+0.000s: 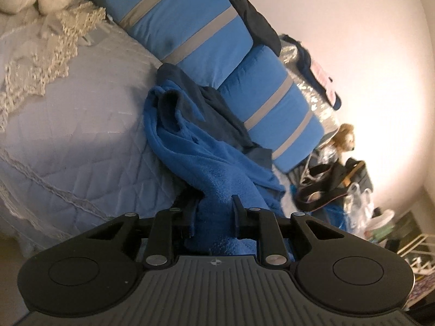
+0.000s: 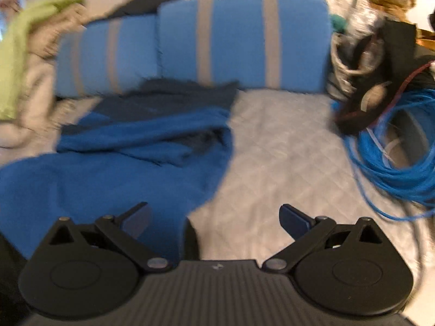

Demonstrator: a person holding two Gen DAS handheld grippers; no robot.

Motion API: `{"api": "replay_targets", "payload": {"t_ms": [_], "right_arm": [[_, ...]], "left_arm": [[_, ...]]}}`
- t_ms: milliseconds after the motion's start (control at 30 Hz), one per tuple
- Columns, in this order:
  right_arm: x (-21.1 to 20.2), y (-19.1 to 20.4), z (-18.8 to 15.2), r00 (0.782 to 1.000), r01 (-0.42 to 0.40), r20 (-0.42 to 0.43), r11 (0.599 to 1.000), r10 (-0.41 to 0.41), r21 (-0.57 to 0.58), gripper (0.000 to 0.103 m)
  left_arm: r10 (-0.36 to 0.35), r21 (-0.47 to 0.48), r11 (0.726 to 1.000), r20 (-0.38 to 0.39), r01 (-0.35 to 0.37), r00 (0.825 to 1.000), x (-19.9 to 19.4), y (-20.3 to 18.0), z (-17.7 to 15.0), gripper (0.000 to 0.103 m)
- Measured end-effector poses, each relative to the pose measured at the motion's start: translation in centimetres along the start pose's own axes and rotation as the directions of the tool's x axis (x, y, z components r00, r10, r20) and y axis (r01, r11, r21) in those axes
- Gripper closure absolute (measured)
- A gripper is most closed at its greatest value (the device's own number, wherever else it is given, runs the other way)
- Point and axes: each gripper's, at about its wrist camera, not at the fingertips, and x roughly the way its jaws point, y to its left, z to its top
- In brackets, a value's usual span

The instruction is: Fold clothes

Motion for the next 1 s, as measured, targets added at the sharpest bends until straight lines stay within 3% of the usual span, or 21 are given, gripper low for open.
{"api": "replay_targets", "payload": {"t_ms": [200,300,567,700,767,867,933,1000], "right_arm": [[-0.1,1.1,-0.1,0.994,0.096,-0.041,0.994,-0.098,-0.047,0.000],[-0.2,0.9,-0.5,0.993,0.103,-0.044,0.994,-0.105,-0.049,0.000],[0.3,-0.6,-1.9,0.999,0.015,-0.047,0.998,-0.012,0.056,0.000],[0.8,-1.8,-2.9,0.992,-0.123,-0.021,0.984,0.127,0.132,0.000],[1.2,-3.0,-3.5,0.967,-0.250,0.007,0.950,0.253,0.189,0.000],[2.5,-5.0,-4.9,0.876,-0.475,0.068,0.832,0.477,0.286,0.000],[3.5,-5.8,-5.8,0.823,-0.558,0.090,0.767,0.561,0.316,0.000],[4.6,-6.1,-6.7,0.791,-0.599,0.091,0.736,0.604,0.315,0.000]], "left_arm": [[0.061,0.037,0.998,-0.034,-0.060,0.998,0.5,-0.9,0.4,0.080],[0.076,0.054,0.996,-0.039,-0.074,0.996,0.5,-1.4,0.6,0.080],[0.103,0.089,0.991,-0.053,-0.098,0.993,0.7,-2.2,0.9,0.080],[0.110,0.102,0.989,-0.052,-0.105,0.993,0.7,-2.6,1.1,0.080],[0.110,0.105,0.989,-0.049,-0.105,0.993,0.6,-2.7,1.1,0.080],[0.110,0.110,0.988,-0.044,-0.105,0.993,0.6,-2.8,1.2,0.080],[0.109,0.111,0.988,-0.041,-0.104,0.993,0.5,-2.8,1.1,0.080],[0.107,0.108,0.989,-0.038,-0.102,0.994,0.6,-2.7,1.0,0.080]]}}
